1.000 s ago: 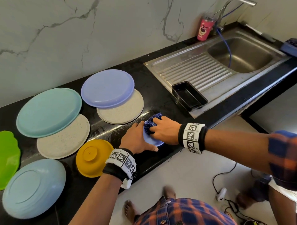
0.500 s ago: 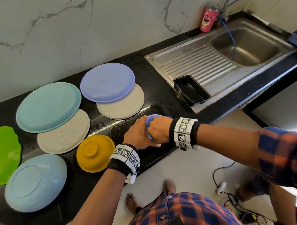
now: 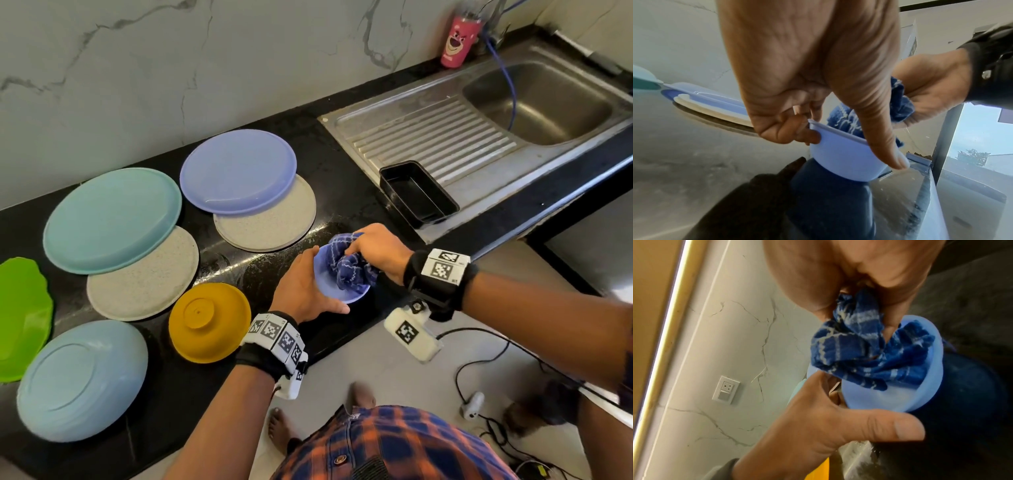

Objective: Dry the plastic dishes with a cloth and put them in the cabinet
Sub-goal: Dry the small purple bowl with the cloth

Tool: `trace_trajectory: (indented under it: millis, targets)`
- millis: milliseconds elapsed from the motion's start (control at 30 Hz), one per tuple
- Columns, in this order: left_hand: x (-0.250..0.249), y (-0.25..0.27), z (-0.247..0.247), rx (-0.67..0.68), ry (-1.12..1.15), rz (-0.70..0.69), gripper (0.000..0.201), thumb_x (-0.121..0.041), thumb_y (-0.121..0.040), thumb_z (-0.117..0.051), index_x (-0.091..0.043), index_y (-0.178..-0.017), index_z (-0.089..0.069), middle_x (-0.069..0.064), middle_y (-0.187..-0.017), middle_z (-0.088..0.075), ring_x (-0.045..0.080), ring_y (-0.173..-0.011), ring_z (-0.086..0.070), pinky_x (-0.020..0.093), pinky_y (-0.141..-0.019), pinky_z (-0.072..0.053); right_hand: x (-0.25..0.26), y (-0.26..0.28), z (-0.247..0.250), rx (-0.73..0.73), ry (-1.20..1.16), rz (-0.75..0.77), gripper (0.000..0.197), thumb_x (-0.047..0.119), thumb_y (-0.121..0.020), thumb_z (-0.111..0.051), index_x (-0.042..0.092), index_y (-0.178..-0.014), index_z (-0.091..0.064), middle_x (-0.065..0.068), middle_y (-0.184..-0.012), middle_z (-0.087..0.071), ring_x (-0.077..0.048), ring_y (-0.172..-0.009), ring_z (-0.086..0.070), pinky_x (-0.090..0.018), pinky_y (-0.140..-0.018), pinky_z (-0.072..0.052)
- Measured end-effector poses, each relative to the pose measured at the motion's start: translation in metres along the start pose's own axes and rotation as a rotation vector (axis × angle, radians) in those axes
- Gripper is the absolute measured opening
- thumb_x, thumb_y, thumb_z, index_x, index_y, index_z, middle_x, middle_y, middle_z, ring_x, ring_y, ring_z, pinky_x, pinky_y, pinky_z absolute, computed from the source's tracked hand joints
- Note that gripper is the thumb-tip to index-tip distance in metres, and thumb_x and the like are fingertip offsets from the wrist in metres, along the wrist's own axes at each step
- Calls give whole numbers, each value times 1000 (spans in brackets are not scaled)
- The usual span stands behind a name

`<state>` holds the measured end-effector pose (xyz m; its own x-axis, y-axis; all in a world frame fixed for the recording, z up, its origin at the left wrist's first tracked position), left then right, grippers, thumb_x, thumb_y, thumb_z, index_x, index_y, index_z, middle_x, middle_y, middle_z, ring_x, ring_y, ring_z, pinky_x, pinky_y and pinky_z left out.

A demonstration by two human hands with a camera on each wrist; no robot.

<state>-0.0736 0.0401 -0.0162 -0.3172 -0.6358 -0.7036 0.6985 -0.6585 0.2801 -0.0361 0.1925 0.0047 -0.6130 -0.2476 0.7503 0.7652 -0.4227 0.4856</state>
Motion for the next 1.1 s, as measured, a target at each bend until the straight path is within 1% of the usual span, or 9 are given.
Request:
trace_trajectory:
  millis: [67, 133, 200, 267, 433, 533, 733, 967, 1100]
  targets:
    - [6, -3, -3, -4, 25, 24, 110, -41, -42, -98, -23, -136, -43, -5, -130, -54, 14, -117, -55, 36, -100, -47, -1, -2, -10, 19, -8, -7, 22, 3, -75, -62, -15, -87, -62, -15, -72, -57, -22, -68, -52, -36, -64, -43]
    - [11, -6, -4, 2, 12, 37, 114, -47, -39, -96, -26, -137, -41, -8, -132, -52, 13, -119, -54, 32, -101, -45, 7, -1, -22, 80, 65, 35, 21, 0, -78, -59, -15, -93, -62, -17, -75, -59, -22, -70, -53, -38, -66, -44]
    - [17, -7, -4, -1, -2, 47, 117, -51, -39, -95, -28, -139, -39, -9, -134, -52, 12, -122, -53, 28, -100, -42, 14, 3, -29, 193, 165, 92, 11, -3, -83, -58, -2, -85, -69, -16, -81, -68, -21, -74, -59, -40, -72, -51]
    - [20, -7, -5, 1, 19, 66, 124, -49, -41, -96, -25, -146, -34, -5, -141, -49, 16, -128, -50, 35, -107, -42, 19, 11, -35, 367, 292, 131, 22, -3, -87, -57, 13, -81, -70, -6, -83, -70, -20, -79, -64, -35, -77, -54]
    - [21, -7, -5, 6, -20, 63, 133, -59, -37, -93, -30, -151, -31, -5, -146, -46, 19, -131, -48, 45, -108, -43, 30, 23, -41, 671, 754, 222, 43, -1, -89, -52, 20, -122, -70, 2, -112, -69, -16, -96, -64, -21, -78, -52]
    - [18, -6, -9, 42, -100, 84, 134, -53, -50, -93, -26, -156, -17, -1, -154, -37, 23, -139, -39, 44, -111, -38, 39, 21, -40, 756, 947, 221, 46, -2, -87, -54, 22, -122, -70, 4, -114, -67, -14, -97, -58, -20, -77, -47]
    - [15, -9, -13, 46, -210, 79, 134, -71, -54, -81, -24, -157, -8, 2, -154, -35, 24, -135, -43, 45, -104, -46, 65, 15, -20, 703, 1156, 264, 36, -1, -75, -54, 6, -104, -74, -17, -103, -72, -20, -78, -56, -34, -75, -48]
    - [29, -1, -4, -56, -148, 69, 137, -69, -53, -83, -26, -157, -6, 3, -152, -35, 25, -137, -37, 47, -107, -42, 78, 23, 14, 481, 1028, 502, 42, 6, -83, -51, 27, -112, -74, 2, -110, -72, -17, -94, -64, -40, -92, -51]
    - [18, -10, 3, -93, -184, -3, 147, -88, -40, -68, -28, -157, -3, 2, -160, -20, 27, -145, -26, 49, -114, -35, 51, 26, -4, 485, 1067, 545, 40, 9, -84, -53, 27, -114, -72, 2, -107, -72, -20, -92, -63, -38, -89, -50]
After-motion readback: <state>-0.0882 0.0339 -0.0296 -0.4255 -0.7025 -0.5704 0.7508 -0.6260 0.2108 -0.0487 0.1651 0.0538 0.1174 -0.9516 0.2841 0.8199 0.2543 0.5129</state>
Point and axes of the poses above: each hand's wrist, its own y-axis away from the middle knuckle, its own z-axis out of the back of the hand, x = y × z, the point moved 7 cm from there along -y, towards the middle knuckle
